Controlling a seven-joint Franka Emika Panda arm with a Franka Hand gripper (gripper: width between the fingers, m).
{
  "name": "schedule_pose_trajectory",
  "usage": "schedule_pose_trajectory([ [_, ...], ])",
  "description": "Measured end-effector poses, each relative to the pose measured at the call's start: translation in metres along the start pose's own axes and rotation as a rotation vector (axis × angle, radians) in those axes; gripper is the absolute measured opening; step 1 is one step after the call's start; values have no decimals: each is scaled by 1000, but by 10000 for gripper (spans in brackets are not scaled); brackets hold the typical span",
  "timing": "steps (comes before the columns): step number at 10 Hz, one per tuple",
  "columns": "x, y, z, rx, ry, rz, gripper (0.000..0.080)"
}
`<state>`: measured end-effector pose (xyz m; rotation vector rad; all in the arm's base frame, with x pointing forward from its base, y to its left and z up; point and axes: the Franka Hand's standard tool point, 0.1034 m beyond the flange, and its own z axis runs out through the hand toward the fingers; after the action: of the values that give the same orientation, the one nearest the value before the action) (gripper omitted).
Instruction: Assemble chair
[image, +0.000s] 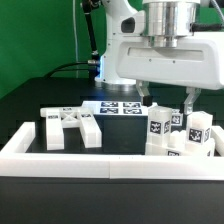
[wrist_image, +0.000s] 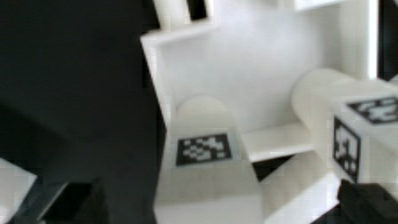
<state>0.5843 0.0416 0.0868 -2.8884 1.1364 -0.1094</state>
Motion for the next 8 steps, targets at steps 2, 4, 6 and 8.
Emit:
schedule_pose_trajectory([
  [2,-19,0,-6,5,-7,22,648],
  [4,-27,-1,-4,2,-12,11,649],
  [6,-27,-1,-4,2,-12,12,649],
  [8,-28,-1,-2,-1,-12,12,649],
])
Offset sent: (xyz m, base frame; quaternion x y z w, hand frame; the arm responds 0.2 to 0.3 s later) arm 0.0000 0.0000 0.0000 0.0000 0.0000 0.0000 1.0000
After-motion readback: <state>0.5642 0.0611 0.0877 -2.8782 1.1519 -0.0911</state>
